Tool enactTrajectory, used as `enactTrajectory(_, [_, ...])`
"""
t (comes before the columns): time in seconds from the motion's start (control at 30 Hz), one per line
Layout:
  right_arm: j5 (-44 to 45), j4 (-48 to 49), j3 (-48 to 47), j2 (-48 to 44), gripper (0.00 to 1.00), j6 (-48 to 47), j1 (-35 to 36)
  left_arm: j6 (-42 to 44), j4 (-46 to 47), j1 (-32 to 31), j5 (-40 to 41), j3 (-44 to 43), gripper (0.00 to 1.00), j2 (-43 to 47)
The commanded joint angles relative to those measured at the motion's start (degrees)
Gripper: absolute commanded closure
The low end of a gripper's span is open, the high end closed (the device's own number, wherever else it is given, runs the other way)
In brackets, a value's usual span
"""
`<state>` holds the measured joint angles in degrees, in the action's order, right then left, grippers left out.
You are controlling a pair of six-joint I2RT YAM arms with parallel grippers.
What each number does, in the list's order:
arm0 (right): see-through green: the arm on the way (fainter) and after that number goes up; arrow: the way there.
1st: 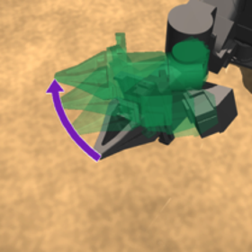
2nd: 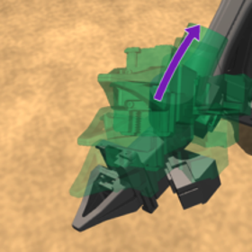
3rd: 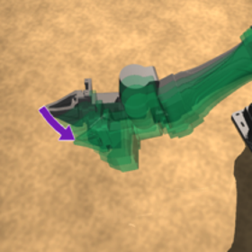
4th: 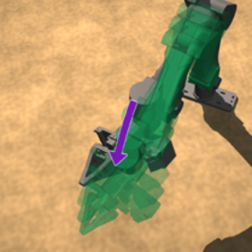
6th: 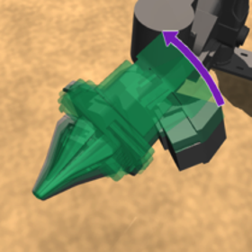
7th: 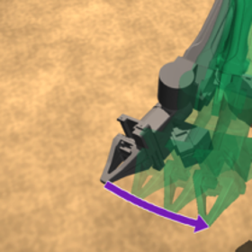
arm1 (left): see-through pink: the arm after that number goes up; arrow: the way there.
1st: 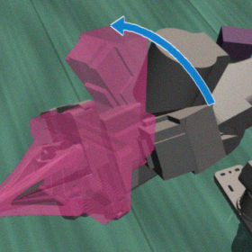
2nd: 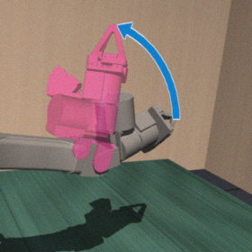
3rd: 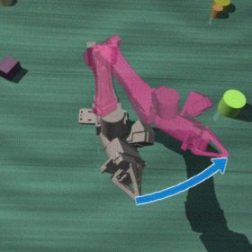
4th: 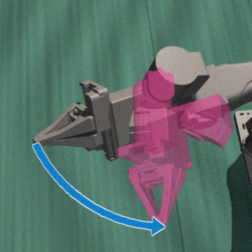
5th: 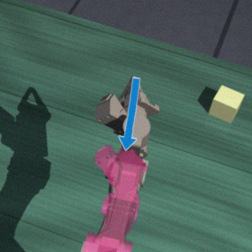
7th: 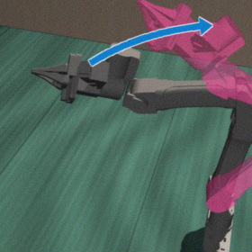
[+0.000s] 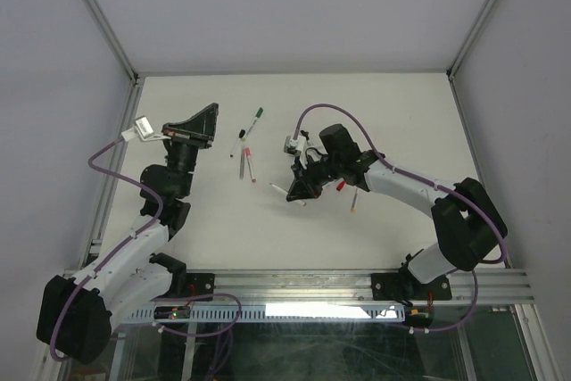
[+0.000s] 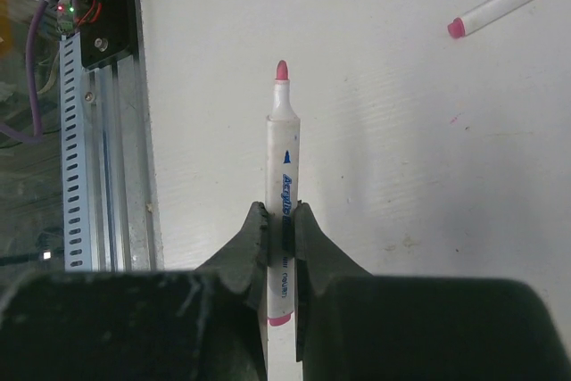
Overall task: Open the pen caps
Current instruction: Open the pen cap from the pen, then place the pen cap at the center of the board.
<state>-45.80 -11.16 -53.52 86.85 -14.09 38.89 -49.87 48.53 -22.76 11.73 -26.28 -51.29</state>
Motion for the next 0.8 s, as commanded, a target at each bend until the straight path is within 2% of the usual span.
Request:
enactTrajectory(0.0, [-2.32,0.71,-0.4,-1.62,1.0,-0.18,0.08,1.4,-1.8,1.0,0.65,-0.74,1.0,1.4])
enactTrajectory(0.47, [-5.67,3.41,0.35,-1.16,1.0,2.98,-0.02,3.44,-26.73,1.22,-4.05,0.29,1.0,7.12])
enactTrajectory(0.77, [-6.8,3.82,0.29,-0.25,1.0,4.32,0.1,3.54,-40.14,1.23,-1.96,2.11,1.0,9.56])
